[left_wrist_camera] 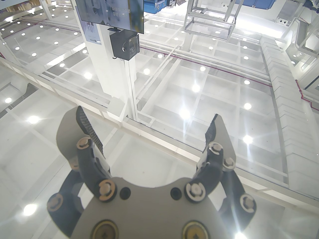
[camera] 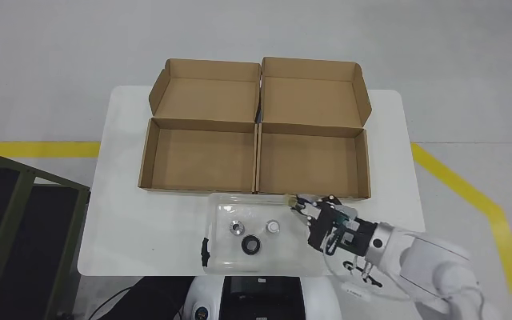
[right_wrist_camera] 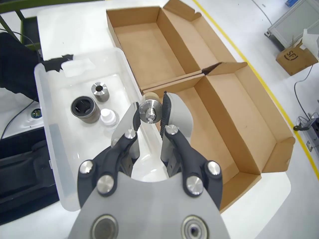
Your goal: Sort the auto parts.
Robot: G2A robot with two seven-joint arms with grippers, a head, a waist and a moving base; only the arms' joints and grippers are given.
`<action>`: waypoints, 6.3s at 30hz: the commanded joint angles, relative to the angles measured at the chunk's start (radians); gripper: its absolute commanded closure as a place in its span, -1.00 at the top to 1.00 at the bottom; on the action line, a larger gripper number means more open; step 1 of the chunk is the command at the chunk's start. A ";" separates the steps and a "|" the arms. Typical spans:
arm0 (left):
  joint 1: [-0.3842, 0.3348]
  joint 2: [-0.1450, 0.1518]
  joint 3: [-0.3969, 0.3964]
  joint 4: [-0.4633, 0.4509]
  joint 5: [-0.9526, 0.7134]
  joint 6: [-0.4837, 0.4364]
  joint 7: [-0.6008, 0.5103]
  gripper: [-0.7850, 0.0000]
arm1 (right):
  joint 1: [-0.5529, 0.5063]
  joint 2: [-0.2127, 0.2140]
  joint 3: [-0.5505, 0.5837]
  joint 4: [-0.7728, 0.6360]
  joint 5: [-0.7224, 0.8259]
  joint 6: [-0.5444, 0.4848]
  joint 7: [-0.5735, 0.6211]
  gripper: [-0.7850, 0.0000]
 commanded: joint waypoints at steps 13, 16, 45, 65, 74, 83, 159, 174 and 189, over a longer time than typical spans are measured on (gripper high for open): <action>0.000 0.000 0.000 0.000 0.000 0.000 0.000 1.00 | 0.190 -0.018 -0.082 0.148 0.160 -0.009 -0.246 -1.00; 0.000 0.000 0.000 0.000 0.000 0.000 0.000 1.00 | 0.225 -0.022 -0.091 0.167 0.187 0.003 -0.283 -1.00; 0.000 0.000 0.000 0.000 0.000 0.000 0.000 1.00 | 0.228 -0.027 -0.011 0.128 0.228 0.056 -0.416 -1.00; 0.000 0.000 0.000 0.000 0.000 0.000 0.000 1.00 | 0.257 -0.029 -0.076 0.217 0.238 0.090 -0.208 -1.00; 0.000 0.000 0.000 0.000 0.000 0.000 0.000 1.00 | 0.328 -0.037 -0.154 0.332 0.228 0.154 -0.057 -1.00; 0.000 0.000 0.000 0.000 0.000 0.000 0.000 1.00 | 0.402 -0.050 -0.226 0.417 0.228 0.262 0.116 -1.00; 0.000 0.000 0.000 0.000 0.000 0.000 0.000 1.00 | 0.587 -0.126 -0.418 0.347 0.221 0.272 0.484 -0.11; 0.000 0.000 0.000 0.000 0.000 0.000 0.000 1.00 | 0.350 -0.075 -0.312 0.116 0.268 0.062 0.511 -0.02; 0.000 0.000 0.000 0.000 0.000 0.000 0.000 1.00 | 0.258 -0.052 -0.330 0.126 0.140 0.012 0.501 0.19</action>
